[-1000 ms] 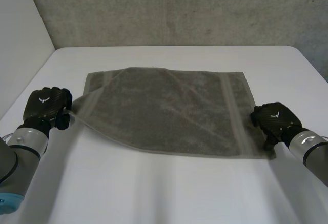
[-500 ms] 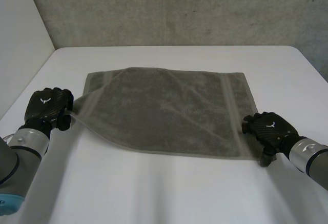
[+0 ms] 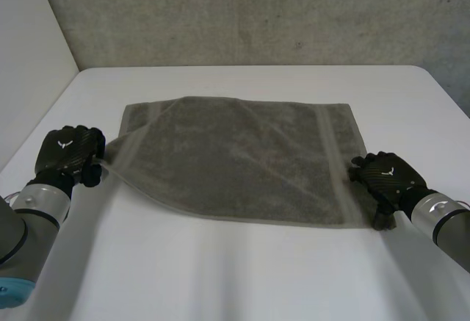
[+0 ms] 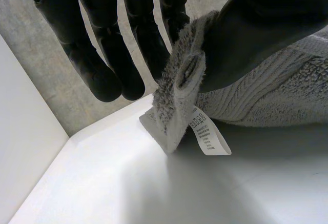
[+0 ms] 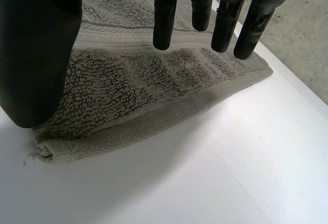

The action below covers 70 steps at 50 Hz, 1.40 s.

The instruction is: Fold the towel.

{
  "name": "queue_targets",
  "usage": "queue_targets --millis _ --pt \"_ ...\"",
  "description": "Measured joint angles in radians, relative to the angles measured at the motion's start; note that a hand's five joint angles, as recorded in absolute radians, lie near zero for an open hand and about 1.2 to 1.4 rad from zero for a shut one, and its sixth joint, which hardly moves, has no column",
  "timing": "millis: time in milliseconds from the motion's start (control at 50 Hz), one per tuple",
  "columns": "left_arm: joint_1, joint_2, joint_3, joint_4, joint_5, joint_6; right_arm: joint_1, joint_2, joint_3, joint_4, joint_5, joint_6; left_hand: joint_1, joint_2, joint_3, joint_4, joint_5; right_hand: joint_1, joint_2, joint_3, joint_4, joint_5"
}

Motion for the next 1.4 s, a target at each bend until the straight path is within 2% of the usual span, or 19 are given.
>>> queue_targets --millis 440,720,980,1120,1220,1320,1400 --pt "-0.004 0.0 0.0 0.0 0.0 0.002 -0.012 -0.002 0.018 0.085 -0.003 -0.008 0.0 0.0 0.0 0.0 0.0 -0.011 -0.001 -0.002 0.0 -0.003" --pt "-0.004 0.0 0.0 0.0 0.0 0.002 0.0 0.004 0.002 0.003 0.007 -0.001 0.0 0.0 0.0 0.0 0.0 -0.006 -0.001 -0.001 0.0 0.0" --pt "-0.004 -0.001 0.0 0.001 0.0 0.002 0.002 0.007 -0.023 -0.073 0.074 0.013 0.0 0.0 0.0 0.0 0.0 0.018 0.002 0.002 0.002 0.013" --pt "-0.003 -0.001 0.0 0.001 0.0 0.002 0.013 0.017 -0.028 -0.08 0.081 0.015 0.0 0.0 0.0 0.0 0.0 0.116 0.083 0.095 0.082 0.118" --pt "-0.003 -0.001 0.0 0.001 0.0 0.002 0.028 0.023 -0.024 -0.079 0.08 0.015 0.0 0.0 0.0 0.0 0.0 0.262 0.241 0.247 0.24 0.257" --pt "-0.002 0.0 0.0 0.001 0.0 0.002 0.042 0.023 -0.012 -0.078 0.08 0.015 0.0 0.0 0.0 0.0 0.0 0.298 0.273 0.282 0.272 0.294" --pt "-0.002 0.0 0.0 0.001 0.0 0.002 0.051 0.022 -0.002 -0.078 0.079 0.015 0.0 0.0 0.0 0.0 0.0 0.421 0.402 0.405 0.396 0.413"
